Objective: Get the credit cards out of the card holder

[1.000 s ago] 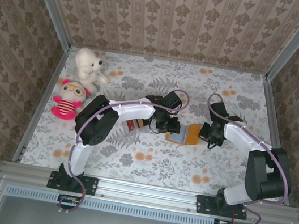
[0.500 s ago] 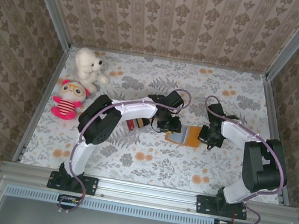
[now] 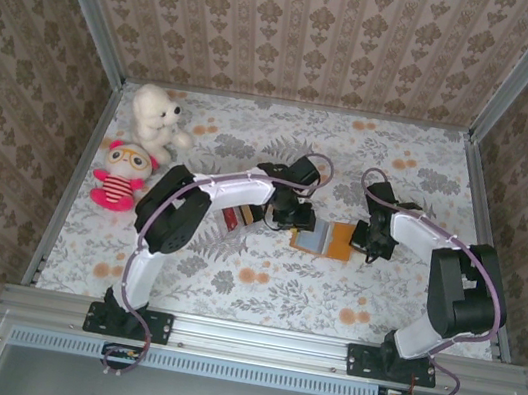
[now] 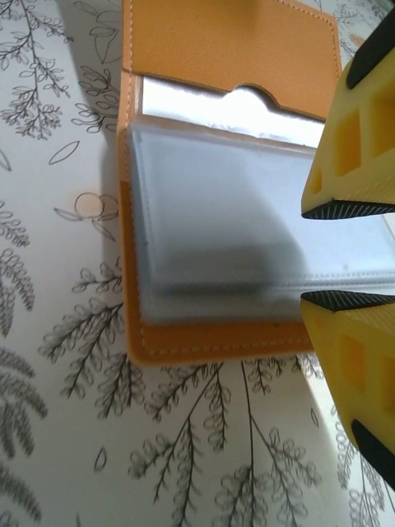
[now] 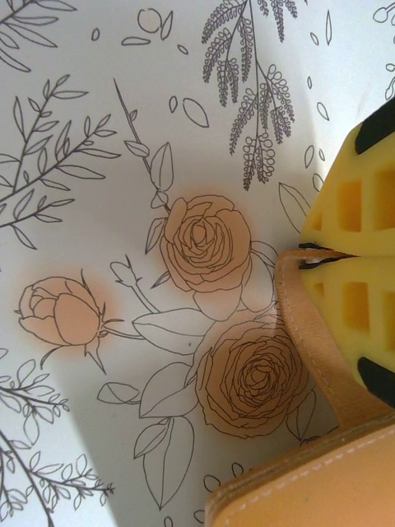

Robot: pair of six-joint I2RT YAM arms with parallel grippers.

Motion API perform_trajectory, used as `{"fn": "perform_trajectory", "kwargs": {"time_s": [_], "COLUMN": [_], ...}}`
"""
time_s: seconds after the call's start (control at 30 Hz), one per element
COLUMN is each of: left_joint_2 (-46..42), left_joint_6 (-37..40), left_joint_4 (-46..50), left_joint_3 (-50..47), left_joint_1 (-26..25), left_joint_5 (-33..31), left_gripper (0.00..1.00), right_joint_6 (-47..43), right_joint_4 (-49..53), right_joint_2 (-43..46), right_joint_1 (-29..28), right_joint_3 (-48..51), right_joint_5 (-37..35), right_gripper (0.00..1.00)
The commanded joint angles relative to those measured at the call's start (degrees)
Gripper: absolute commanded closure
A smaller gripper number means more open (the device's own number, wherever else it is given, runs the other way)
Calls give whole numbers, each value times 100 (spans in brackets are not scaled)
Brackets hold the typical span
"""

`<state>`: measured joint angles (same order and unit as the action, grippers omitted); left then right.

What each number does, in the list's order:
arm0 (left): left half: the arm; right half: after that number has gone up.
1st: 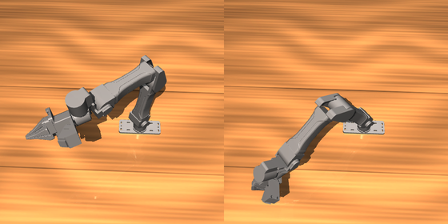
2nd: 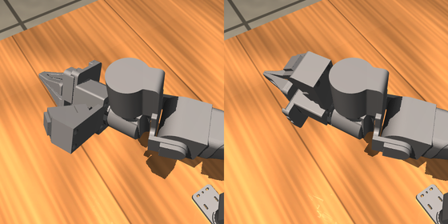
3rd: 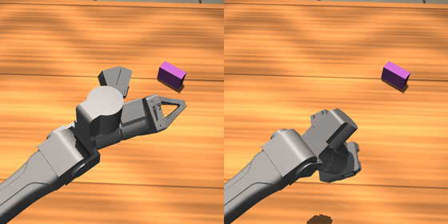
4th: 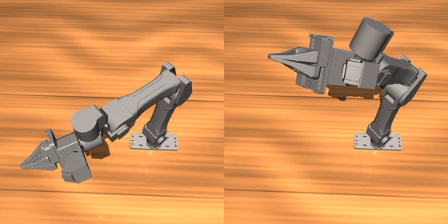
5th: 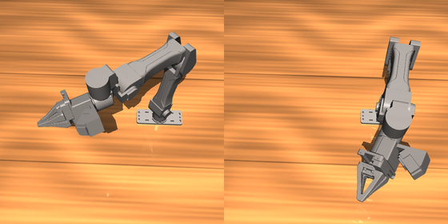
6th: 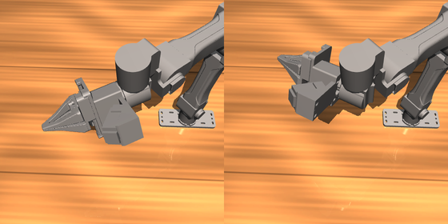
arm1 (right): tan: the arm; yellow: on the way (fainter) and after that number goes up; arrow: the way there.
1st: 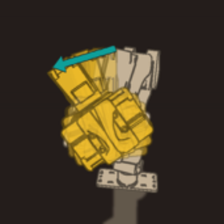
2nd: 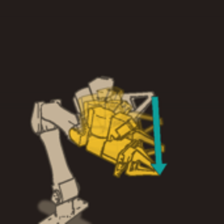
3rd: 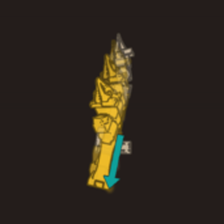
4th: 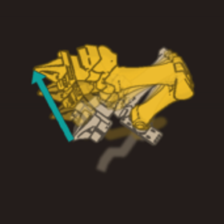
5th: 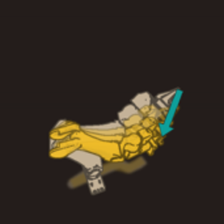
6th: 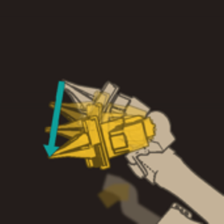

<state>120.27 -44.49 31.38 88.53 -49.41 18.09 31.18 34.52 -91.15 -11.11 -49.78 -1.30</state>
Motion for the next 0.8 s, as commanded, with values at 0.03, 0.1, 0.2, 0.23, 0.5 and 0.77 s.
{"fn": "perform_trajectory", "kwargs": {"time_s": [0.03,0.1,0.2,0.23,0.5,0.77], "left_joint_2": [-273,-210,-41,27,235,339], "left_joint_6": [213,187,92,70,-27,-51], "left_joint_4": [189,185,135,219,125,255], "left_joint_3": [-23,0,106,181,213,283], "left_joint_1": [36,28,-37,-48,-50,-37], "left_joint_5": [-91,-56,27,-32,203,230], "left_gripper": [68,68,68,69,68,65], "right_joint_6": [-119,-120,-108,-107,-108,-94], "right_joint_4": [28,19,-3,-7,-28,-121], "right_joint_2": [-136,-141,-149,-161,-157,-209], "right_joint_1": [26,22,24,22,29,23], "right_joint_3": [-105,-98,-102,-110,-75,-50], "right_joint_5": [-12,6,41,40,85,253], "right_gripper": [95,95,95,95,95,95]}}
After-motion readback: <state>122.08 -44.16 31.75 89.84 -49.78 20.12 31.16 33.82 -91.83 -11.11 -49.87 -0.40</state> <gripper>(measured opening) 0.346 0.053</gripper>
